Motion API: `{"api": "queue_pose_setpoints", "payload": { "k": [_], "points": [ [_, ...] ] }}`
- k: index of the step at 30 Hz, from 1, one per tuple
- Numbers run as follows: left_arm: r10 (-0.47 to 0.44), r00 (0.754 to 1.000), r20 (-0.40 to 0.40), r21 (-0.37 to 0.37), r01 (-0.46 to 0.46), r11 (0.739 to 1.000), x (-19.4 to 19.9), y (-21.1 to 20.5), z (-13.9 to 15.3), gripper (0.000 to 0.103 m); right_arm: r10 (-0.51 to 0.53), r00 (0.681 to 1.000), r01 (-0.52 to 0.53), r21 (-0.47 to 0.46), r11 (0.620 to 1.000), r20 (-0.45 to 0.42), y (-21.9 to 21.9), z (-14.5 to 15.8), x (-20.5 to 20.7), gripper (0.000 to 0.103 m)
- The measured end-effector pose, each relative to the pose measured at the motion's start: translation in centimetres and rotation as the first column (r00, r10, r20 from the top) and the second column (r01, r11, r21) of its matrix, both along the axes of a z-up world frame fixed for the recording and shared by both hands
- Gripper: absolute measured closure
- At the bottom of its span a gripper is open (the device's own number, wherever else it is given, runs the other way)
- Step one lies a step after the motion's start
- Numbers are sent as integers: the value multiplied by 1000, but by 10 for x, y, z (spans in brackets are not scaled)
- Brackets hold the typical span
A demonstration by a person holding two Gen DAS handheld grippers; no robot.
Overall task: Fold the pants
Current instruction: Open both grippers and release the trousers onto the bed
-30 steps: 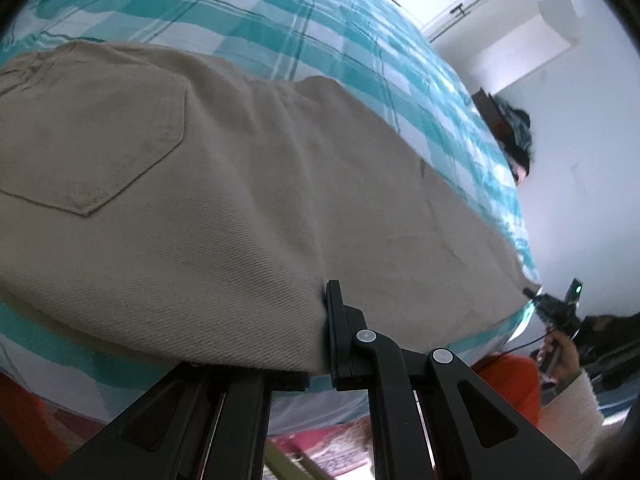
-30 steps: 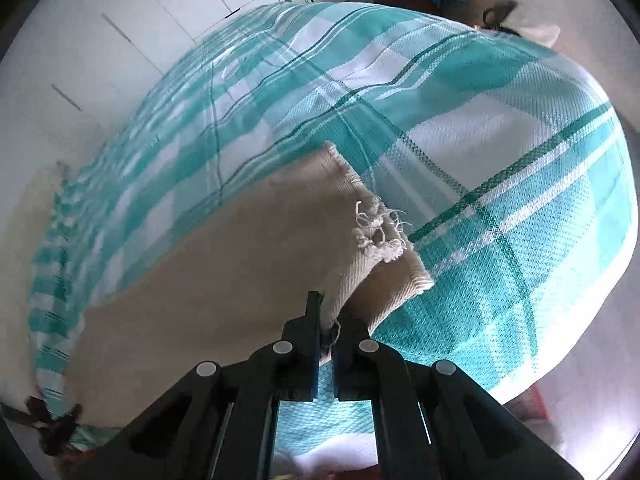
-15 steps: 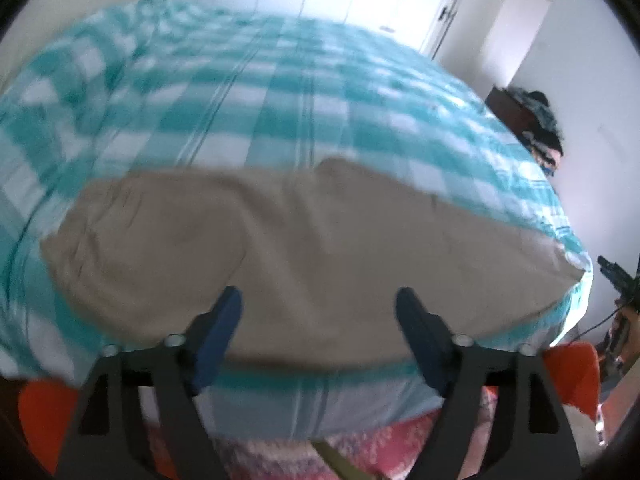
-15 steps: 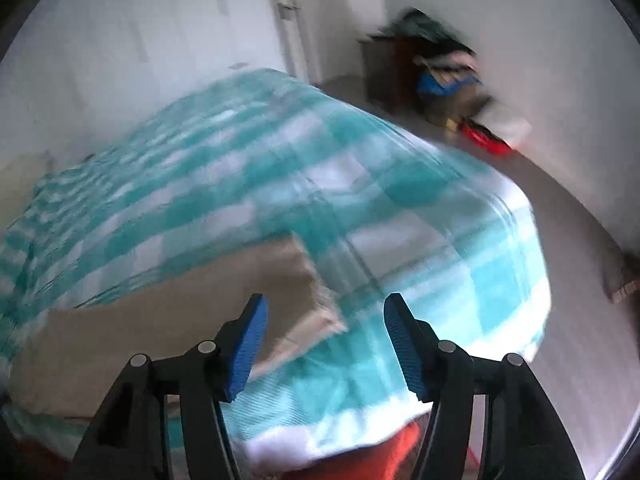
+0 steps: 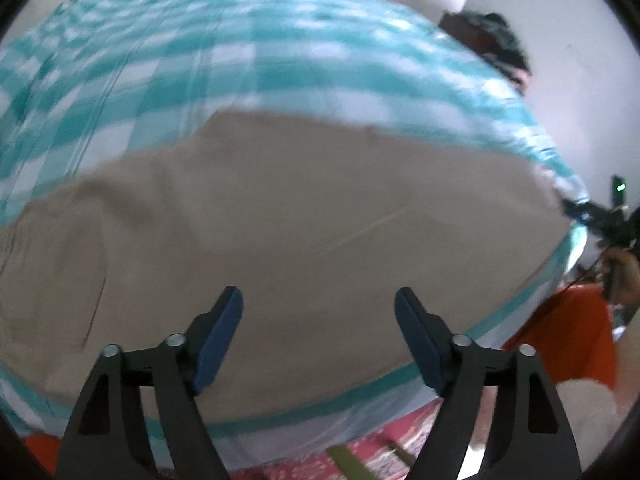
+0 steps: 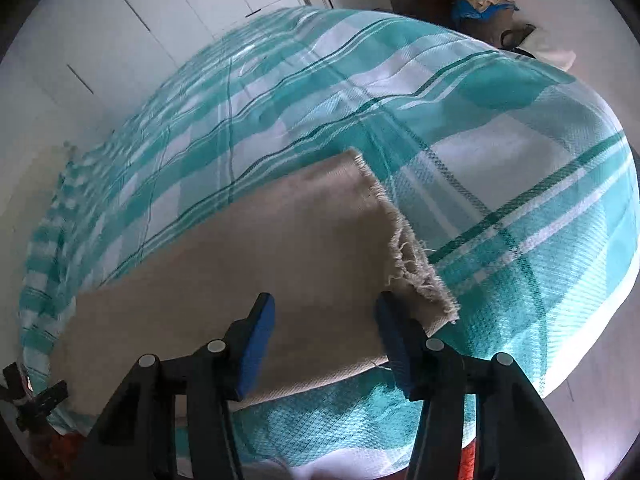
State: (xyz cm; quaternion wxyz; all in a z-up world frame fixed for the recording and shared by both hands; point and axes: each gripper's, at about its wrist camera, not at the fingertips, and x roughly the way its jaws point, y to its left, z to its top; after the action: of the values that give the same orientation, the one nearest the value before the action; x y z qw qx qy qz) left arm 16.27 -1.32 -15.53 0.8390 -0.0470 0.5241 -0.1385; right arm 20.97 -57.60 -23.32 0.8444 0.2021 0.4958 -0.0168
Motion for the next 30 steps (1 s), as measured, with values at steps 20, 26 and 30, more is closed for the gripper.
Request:
{"api": "queue_pose_setpoints", "payload": {
  "k": [20,26,30],
  "points": [
    [-445,894,-59,143,449,882,4,-212,-39,16,10,1000,-11,-50,999,-15,7,-1,2,49],
    [-417,906,-75,125,423,897,-2,-212,-38,14,-30,998,29,23,999,56,-5,6,-7,50],
    [-361,932,-13,-23,361,932,-4,-193,-7,17,-191,958,132,259,957,216,-37,34,-46,48]
  ]
}}
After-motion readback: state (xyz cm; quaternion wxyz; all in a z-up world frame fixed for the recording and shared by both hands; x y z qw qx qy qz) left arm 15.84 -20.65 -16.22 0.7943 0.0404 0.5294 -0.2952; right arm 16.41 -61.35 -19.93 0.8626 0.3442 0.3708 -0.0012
